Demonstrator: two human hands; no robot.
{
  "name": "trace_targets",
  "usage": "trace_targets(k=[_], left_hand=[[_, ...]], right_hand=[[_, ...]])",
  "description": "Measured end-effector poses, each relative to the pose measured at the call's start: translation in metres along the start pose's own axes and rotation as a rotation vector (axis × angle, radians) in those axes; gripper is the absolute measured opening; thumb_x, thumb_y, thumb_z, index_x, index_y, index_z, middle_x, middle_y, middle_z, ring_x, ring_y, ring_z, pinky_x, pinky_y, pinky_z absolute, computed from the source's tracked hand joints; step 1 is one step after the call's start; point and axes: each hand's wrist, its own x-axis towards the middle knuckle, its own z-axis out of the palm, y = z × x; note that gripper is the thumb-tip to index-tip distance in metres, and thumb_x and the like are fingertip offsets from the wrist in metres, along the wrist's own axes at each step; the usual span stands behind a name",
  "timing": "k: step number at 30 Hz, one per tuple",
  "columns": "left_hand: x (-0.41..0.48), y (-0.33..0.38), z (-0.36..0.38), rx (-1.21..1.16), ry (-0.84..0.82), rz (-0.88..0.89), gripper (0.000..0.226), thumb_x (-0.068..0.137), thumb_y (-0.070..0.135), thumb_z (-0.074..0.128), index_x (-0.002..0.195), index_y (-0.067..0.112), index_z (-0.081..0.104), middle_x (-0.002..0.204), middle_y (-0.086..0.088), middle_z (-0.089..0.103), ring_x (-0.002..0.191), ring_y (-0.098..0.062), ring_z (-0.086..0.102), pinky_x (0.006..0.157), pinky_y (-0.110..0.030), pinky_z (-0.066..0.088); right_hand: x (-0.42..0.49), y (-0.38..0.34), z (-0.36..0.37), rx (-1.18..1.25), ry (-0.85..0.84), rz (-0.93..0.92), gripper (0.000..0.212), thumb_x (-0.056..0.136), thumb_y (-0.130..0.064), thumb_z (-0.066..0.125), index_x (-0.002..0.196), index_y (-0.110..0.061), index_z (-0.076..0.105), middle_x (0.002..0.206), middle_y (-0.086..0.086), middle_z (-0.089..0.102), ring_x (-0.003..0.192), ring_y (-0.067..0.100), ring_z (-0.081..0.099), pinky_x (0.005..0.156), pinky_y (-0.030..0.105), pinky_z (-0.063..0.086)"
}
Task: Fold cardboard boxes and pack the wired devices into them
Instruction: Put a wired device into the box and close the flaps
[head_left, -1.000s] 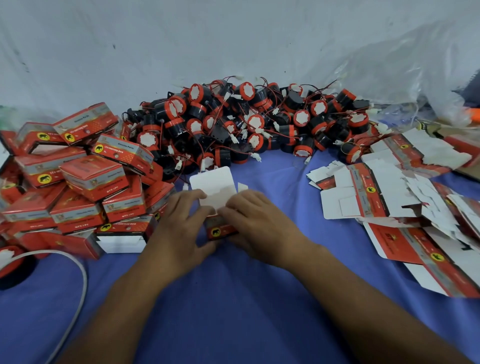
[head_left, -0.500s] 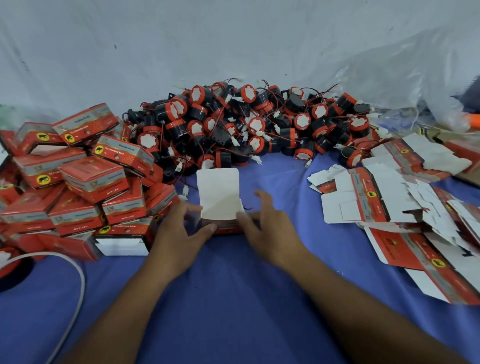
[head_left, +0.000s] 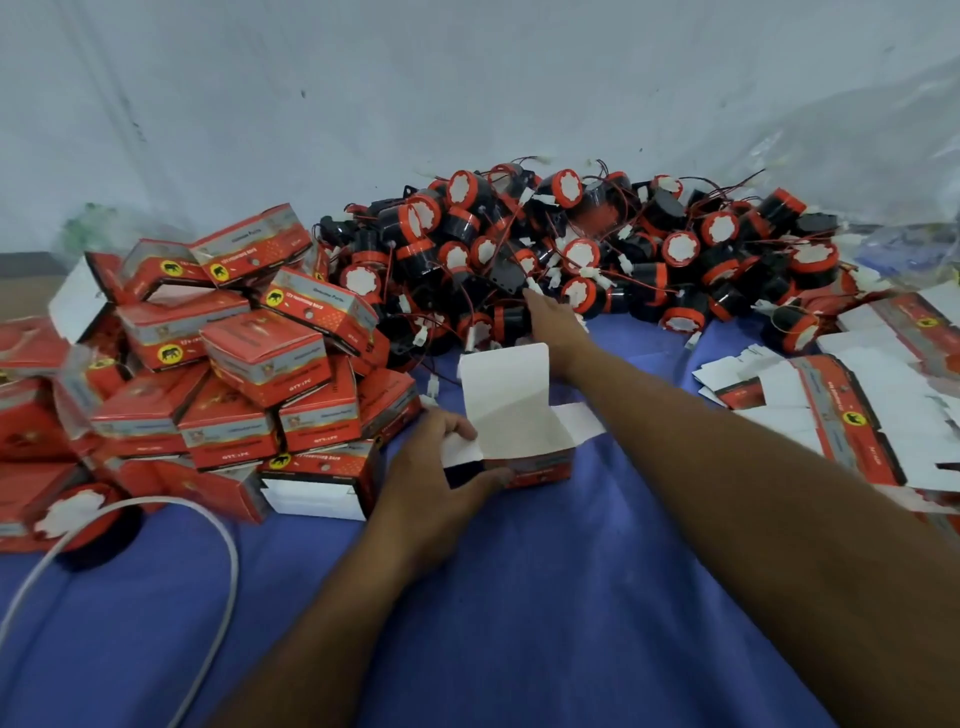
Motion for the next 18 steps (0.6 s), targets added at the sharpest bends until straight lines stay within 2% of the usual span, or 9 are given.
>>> trace_targets(k=[2,4,6,8,11,13,14,16,18], left_hand=[[0.000,-0.001,0.000,-0.016,-0.013,-0.017,0.038,0.079,0.034,0.080,0.099,0.035,0.048,0.107,0.023,0.052,0.099,0.012,0.049,0.070,-0.003,0.040],[0.001,-0.002,-0.001,-0.031,-0.014,-0.015,0.038,0.079,0.034,0.080,0.099,0.034,0.048,0.107,0.021,0.054,0.099,0.005,0.052,0.071,-0.006,0.041],[0.001,-0.002,-0.001,-0.028,-0.008,0.003,0.038,0.079,0.033,0.080,0.100,0.033,0.049,0.106,0.021,0.055,0.099,0.002,0.053,0.072,-0.007,0.041],[0.001,-0.001,0.000,-0.039,-0.005,0.014,0.037,0.079,0.033,0.081,0.099,0.034,0.050,0.104,0.025,0.054,0.099,0.005,0.051,0.072,-0.006,0.041],[0.000,-0.001,0.000,-0.067,-0.002,0.015,0.037,0.078,0.031,0.082,0.097,0.034,0.050,0.102,0.033,0.052,0.100,0.008,0.050,0.074,-0.006,0.042],[-0.001,-0.001,0.000,-0.059,-0.011,0.024,0.036,0.079,0.032,0.081,0.097,0.034,0.050,0.103,0.036,0.050,0.100,0.009,0.050,0.075,-0.009,0.044],[-0.001,-0.001,0.000,-0.053,-0.019,0.031,0.036,0.079,0.033,0.081,0.097,0.034,0.051,0.104,0.036,0.050,0.100,0.009,0.050,0.074,-0.009,0.046],[-0.002,-0.002,0.000,-0.047,-0.042,0.037,0.037,0.078,0.033,0.082,0.099,0.033,0.051,0.104,0.033,0.052,0.098,0.009,0.052,0.074,-0.012,0.048],[-0.003,-0.001,0.001,-0.043,-0.068,0.047,0.038,0.077,0.036,0.083,0.099,0.033,0.052,0.103,0.027,0.055,0.095,0.007,0.055,0.072,-0.013,0.049]], right_hand=[[0.012,0.001,0.005,-0.150,0.018,0.042,0.051,0.096,-0.014,0.057,0.142,-0.001,0.039,0.140,0.024,0.044,0.124,0.042,0.045,0.095,0.046,0.041],[0.009,0.000,0.008,-0.076,0.045,0.062,0.031,0.100,-0.014,0.050,0.128,0.000,0.049,0.119,0.024,0.057,0.107,0.042,0.055,0.077,0.042,0.042],[-0.005,0.003,0.007,-0.005,0.047,0.057,0.018,0.102,-0.015,0.046,0.106,-0.002,0.057,0.100,0.021,0.061,0.095,0.039,0.057,0.068,0.036,0.035],[-0.028,0.011,-0.001,0.033,0.108,0.022,0.020,0.101,-0.012,0.046,0.085,-0.005,0.057,0.087,0.018,0.062,0.082,0.034,0.054,0.064,0.034,0.031],[-0.072,0.026,-0.028,0.307,0.206,-0.015,0.026,0.101,-0.012,0.052,0.075,-0.009,0.056,0.069,0.002,0.056,0.065,0.018,0.049,0.063,0.035,0.035],[-0.100,0.032,-0.051,0.572,0.236,0.069,0.027,0.100,-0.015,0.054,0.075,-0.007,0.059,0.075,0.005,0.060,0.070,0.018,0.053,0.068,0.038,0.042],[-0.112,0.034,-0.061,0.720,0.245,0.139,0.027,0.100,-0.018,0.054,0.079,-0.002,0.061,0.088,0.013,0.066,0.084,0.026,0.059,0.077,0.046,0.046],[-0.132,0.032,-0.079,1.026,0.266,0.266,0.032,0.104,-0.019,0.049,0.094,0.008,0.063,0.117,0.026,0.065,0.114,0.042,0.057,0.098,0.057,0.047],[-0.150,0.029,-0.094,1.257,0.286,0.305,0.034,0.107,-0.018,0.043,0.090,0.003,0.063,0.120,0.022,0.068,0.114,0.038,0.061,0.105,0.053,0.047]])
